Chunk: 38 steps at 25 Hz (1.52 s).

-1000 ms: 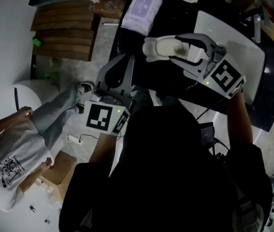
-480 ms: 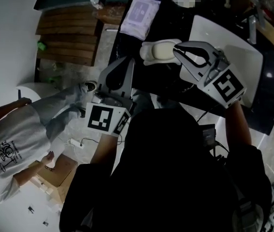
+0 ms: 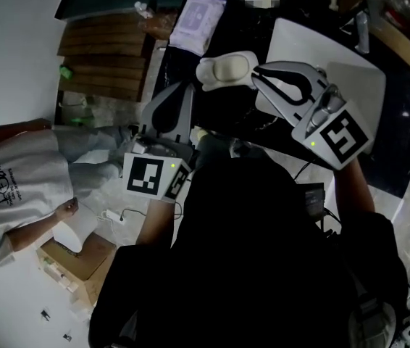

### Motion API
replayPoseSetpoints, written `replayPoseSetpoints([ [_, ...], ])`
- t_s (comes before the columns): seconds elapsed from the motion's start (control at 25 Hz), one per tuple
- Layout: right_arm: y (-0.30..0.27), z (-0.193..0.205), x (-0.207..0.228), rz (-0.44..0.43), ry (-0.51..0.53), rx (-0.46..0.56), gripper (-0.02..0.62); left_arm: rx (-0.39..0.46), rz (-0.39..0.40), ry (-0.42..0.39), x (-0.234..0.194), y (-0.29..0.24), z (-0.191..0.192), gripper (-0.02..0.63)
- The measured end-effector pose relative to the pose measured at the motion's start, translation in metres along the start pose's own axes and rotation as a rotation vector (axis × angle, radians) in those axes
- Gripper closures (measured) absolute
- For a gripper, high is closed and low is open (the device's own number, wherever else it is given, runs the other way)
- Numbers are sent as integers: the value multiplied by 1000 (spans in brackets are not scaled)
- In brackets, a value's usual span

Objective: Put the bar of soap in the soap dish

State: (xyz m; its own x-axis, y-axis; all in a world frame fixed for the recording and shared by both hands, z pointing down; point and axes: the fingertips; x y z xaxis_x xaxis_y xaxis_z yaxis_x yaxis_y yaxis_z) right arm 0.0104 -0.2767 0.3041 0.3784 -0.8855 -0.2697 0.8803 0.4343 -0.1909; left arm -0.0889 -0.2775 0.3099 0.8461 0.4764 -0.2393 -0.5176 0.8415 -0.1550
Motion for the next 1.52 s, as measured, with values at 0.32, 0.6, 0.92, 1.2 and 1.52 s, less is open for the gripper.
replayPoseSetpoints([
  [0.32, 21, -15, -13, 83, 23, 10, 563, 14, 44, -24, 21, 13, -2, 603],
  [0.6, 28, -29, -49, 110, 2, -1, 563, 31, 54, -13, 35, 55, -3, 603],
  [0.92, 44, -52, -136, 86, 81, -40, 563, 53, 43, -22, 61, 146, 10, 603],
  [1.2, 81, -72, -229, 112, 85, -47, 563, 68, 58, -34, 108, 240, 40, 603],
  [1.52, 120, -86, -297, 134, 76, -63, 563, 81, 87, -27, 150, 301, 59, 603],
])
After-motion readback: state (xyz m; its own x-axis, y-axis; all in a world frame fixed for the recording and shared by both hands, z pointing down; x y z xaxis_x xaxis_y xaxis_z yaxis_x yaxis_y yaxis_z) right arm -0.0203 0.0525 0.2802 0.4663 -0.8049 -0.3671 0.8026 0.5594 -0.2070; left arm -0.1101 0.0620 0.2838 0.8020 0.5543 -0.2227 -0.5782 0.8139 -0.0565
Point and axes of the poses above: the fingertips, and each gripper's own axes: y backward along the fingers, x to its right, z out of its underside, and after that the axes turned 9 degrees about y, right-handed
